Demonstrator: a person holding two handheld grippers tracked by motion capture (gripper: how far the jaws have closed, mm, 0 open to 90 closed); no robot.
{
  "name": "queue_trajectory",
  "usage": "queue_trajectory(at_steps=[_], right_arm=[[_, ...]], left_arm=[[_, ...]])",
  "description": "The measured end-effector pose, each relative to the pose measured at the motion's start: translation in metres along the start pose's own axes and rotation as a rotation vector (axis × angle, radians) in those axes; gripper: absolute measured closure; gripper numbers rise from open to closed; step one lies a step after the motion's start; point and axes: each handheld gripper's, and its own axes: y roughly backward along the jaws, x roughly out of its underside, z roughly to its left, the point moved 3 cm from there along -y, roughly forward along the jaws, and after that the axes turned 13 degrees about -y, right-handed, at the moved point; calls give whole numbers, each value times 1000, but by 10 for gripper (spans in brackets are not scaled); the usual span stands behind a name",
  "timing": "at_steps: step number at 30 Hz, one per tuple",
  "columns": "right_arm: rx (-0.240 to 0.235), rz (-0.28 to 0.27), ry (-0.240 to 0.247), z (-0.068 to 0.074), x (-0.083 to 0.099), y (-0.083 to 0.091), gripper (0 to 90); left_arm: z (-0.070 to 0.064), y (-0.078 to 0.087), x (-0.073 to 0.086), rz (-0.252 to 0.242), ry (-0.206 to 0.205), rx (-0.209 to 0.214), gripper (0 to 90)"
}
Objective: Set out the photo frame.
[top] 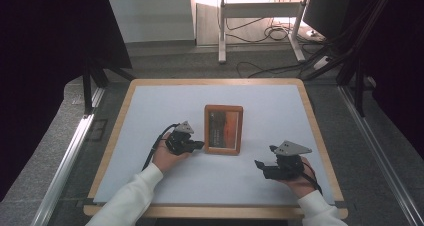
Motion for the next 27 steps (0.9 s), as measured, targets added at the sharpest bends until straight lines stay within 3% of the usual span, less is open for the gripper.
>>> queue_trajectory(at_steps=[10, 17, 27], right_arm=[[0, 0, 3, 0, 0, 0, 235], [-8, -5, -6, -2, 1, 0, 236], [-13, -5, -2, 0, 5, -3, 235]], left_arm=[[-1, 0, 0, 0, -3, 8, 900], [0, 12, -1, -10, -23, -23, 900], [-1, 23, 5, -19, -2, -45, 900]])
